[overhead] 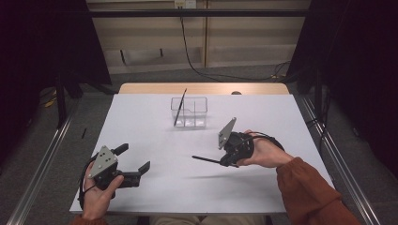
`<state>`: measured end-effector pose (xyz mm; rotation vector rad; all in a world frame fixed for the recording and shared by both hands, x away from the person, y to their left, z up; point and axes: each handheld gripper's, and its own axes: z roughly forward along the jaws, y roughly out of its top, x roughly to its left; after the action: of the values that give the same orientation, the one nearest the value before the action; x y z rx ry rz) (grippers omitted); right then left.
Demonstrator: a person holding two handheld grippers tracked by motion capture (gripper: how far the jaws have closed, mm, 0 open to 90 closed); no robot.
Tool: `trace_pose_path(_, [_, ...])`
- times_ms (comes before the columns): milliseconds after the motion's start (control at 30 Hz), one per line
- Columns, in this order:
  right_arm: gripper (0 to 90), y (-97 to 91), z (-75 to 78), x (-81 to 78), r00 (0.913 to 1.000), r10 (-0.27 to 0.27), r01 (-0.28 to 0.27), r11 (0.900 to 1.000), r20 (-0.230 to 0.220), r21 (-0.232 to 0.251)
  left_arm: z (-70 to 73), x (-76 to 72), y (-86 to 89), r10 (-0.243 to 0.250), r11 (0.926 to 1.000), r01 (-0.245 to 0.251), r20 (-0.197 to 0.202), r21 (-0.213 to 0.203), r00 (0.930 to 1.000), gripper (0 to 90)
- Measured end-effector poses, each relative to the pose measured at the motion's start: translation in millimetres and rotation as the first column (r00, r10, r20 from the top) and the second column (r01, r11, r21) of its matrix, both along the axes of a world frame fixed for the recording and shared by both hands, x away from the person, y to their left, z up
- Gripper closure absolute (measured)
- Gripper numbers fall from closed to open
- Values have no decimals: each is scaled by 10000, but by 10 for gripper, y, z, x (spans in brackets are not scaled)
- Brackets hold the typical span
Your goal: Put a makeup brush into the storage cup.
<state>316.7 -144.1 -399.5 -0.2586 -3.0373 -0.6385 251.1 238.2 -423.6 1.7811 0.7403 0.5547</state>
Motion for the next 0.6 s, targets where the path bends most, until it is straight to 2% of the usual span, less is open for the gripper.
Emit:
trace_pose_path(300, [846,56,-34,3,9991,358,-373,9967,-216,-716,96,32,-67,-357,9973,363,-98,640,9993,26])
trace_pose_path(400, [846,72,-54,0,9987,424,-449,9949,-291,-900,106,47,-63,-424,9970,440,-266,633,9987,27])
trace_pose_path(467, [846,87,-67,-10,9986,412,-446,9934,-346,-1054,115,60,-62,-439,9957,469,-388,800,9983,27])
trace_pose_path(600, [846,111,-82,-22,9977,567,-605,9920,-369,-1112,148,103,-87,-515,9935,558,-454,994,9976,27])
